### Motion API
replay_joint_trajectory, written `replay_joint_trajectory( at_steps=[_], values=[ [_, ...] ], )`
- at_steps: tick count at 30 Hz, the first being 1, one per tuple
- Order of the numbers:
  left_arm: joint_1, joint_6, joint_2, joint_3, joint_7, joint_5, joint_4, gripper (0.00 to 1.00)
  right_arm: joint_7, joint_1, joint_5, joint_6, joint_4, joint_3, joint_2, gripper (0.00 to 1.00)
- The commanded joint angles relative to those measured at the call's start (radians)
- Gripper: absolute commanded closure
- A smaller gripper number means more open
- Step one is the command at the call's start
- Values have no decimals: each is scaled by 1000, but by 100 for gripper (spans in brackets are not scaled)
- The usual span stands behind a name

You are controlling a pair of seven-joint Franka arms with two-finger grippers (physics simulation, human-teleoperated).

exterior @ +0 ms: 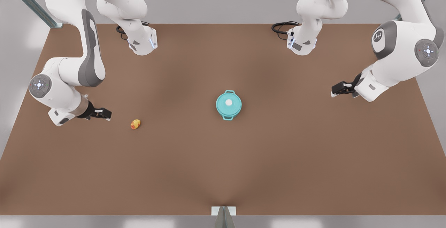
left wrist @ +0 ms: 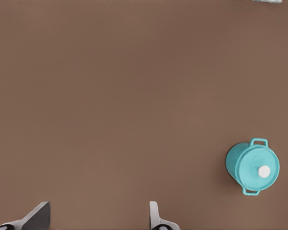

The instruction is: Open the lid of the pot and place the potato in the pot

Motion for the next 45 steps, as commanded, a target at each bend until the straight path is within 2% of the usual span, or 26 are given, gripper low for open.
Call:
replay_joint_trajectory(
  at_steps=[1,3,5,7,9,10,11,13,14,17,19,23,25,28,38,42,43,45],
  values=[
    [7,90,4,-9,-52,11,0,0,47,3,0,90,1,1,0,0],
    [-31,81,73,-38,-86,4,93,0,29,-12,4,68,-1,-7,3,0],
    [-241,96,95,-99,-470,61,57,0,-143,-129,102,-1,-4,-11,19,0],
    [-497,110,211,-99,-814,106,118,0,12,-78,87,21,-10,6,28,0],
    [-622,208,317,-101,-1064,155,164,0,76,-51,70,27,-64,7,22,0],
    [-717,271,376,-101,-1237,250,162,0,200,11,67,122,-157,7,0,0],
    [-732,299,406,-101,-1365,259,164,0,251,35,66,211,-232,7,-21,0],
    [-790,401,487,-102,-1373,259,141,0,296,40,66,361,-363,7,-63,0],
    [-795,467,494,-104,-1339,258,90,0,300,46,67,392,-377,7,-64,0],
    [-784,530,546,-96,-1333,259,95,0,349,46,67,467,-392,9,-60,0],
    [-771,530,549,-96,-1319,259,87,0,444,46,-7,488,-387,9,-27,0],
    [-766,543,567,-96,-1293,259,84,0,472,68,-11,574,-386,9,60,0],
    [-748,595,557,-93,-1216,256,15,0,512,104,-10,576,-383,7,71,0],
    [-741,633,552,-93,-1210,253,-9,0,529,111,-10,597,-380,1,108,0],
    [-741,650,596,-93,-1209,253,-9,0,552,94,-42,666,-371,-27,201,0],
    [-740,649,604,-93,-1209,255,-9,6,556,115,-40,714,-368,-33,247,0],
    [-740,647,604,-93,-1209,255,-9,18,556,114,-54,717,-369,-39,247,0],
    [-729,635,598,-93,-1207,253,-8,34,556,114,-54,720,-372,-39,255,0]
  ],
)
